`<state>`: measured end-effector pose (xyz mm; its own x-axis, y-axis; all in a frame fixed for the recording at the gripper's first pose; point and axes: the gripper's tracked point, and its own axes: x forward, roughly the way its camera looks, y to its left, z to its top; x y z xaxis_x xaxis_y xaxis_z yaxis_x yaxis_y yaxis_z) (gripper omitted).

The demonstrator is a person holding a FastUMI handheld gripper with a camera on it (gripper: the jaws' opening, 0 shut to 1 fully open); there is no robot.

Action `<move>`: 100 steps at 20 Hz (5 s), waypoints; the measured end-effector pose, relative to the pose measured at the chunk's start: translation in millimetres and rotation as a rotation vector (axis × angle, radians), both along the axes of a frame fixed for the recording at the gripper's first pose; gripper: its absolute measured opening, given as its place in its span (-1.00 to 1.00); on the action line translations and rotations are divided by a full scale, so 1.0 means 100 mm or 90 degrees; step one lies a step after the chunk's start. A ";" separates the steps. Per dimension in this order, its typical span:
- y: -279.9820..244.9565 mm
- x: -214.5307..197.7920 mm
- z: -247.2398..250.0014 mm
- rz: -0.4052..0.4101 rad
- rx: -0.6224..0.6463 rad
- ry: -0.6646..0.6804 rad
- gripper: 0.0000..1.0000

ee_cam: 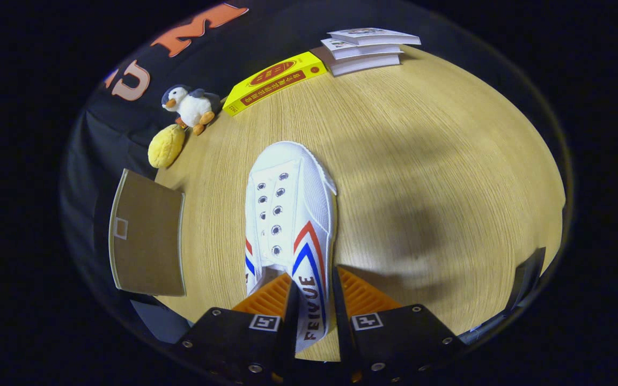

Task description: Open the storage box then place both shoes into the box .Put the left shoe in first, then the right shoe, with the right side of both shoes facing outward in a uniform manner.

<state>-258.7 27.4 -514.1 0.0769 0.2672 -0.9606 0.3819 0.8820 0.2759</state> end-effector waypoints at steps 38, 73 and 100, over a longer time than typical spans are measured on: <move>2.43 1.22 1.70 0.126 0.208 -0.134 -0.87; 2.63 1.72 1.64 0.168 0.020 -0.229 -0.12; 0.05 2.62 3.54 0.090 -0.239 -0.756 0.89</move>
<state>3.5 32.2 -160.6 0.9394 0.0690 -0.3359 -0.0344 0.9936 0.1079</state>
